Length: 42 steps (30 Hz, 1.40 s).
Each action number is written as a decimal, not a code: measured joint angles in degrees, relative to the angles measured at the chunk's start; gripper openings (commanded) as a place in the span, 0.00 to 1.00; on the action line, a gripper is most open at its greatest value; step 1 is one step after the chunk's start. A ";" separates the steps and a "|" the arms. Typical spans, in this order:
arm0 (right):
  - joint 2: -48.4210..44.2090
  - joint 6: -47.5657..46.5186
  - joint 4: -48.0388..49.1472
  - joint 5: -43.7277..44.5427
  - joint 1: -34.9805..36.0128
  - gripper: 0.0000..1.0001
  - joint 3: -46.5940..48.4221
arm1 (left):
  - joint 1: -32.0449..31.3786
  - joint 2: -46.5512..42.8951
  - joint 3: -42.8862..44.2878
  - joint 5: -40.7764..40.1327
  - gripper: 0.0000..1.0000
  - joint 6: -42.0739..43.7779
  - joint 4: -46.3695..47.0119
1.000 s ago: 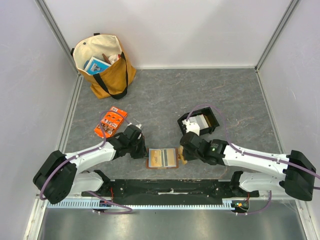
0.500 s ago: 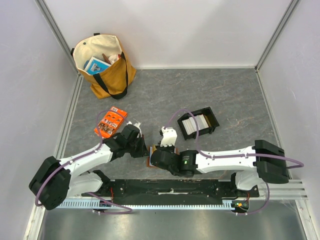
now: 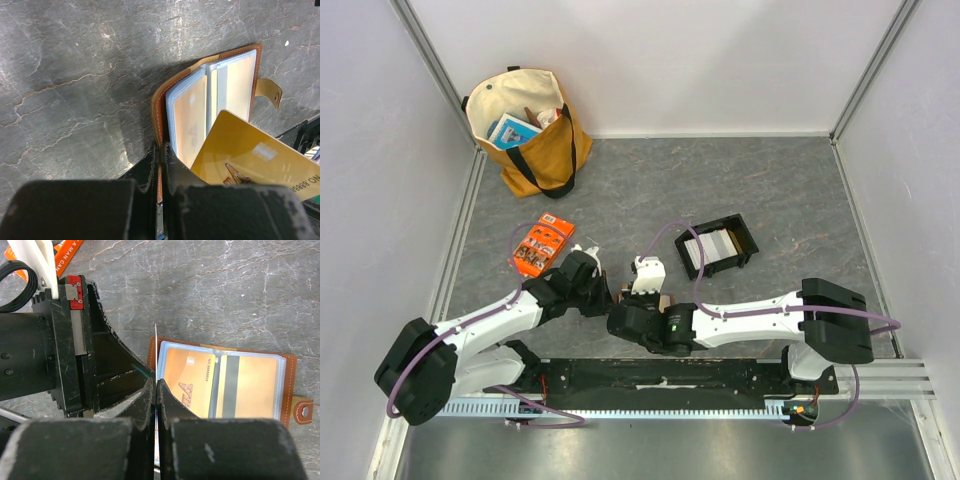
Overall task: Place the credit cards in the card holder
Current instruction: Turn over the card slot in the card holder.
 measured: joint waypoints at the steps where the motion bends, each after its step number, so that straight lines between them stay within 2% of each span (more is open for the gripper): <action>1: 0.17 0.00 0.00 0.00 0.00 0.00 0.02 | 0.00 0.00 0.00 0.00 0.02 0.00 0.00; 26: 3.72 -0.17 -1.29 0.57 0.00 0.00 2.08 | 0.00 0.00 -0.22 0.00 0.02 0.00 0.04; 42: 8.00 -0.52 -6.38 0.92 0.22 0.00 7.48 | 0.00 -0.04 -0.35 -0.09 0.02 0.00 0.00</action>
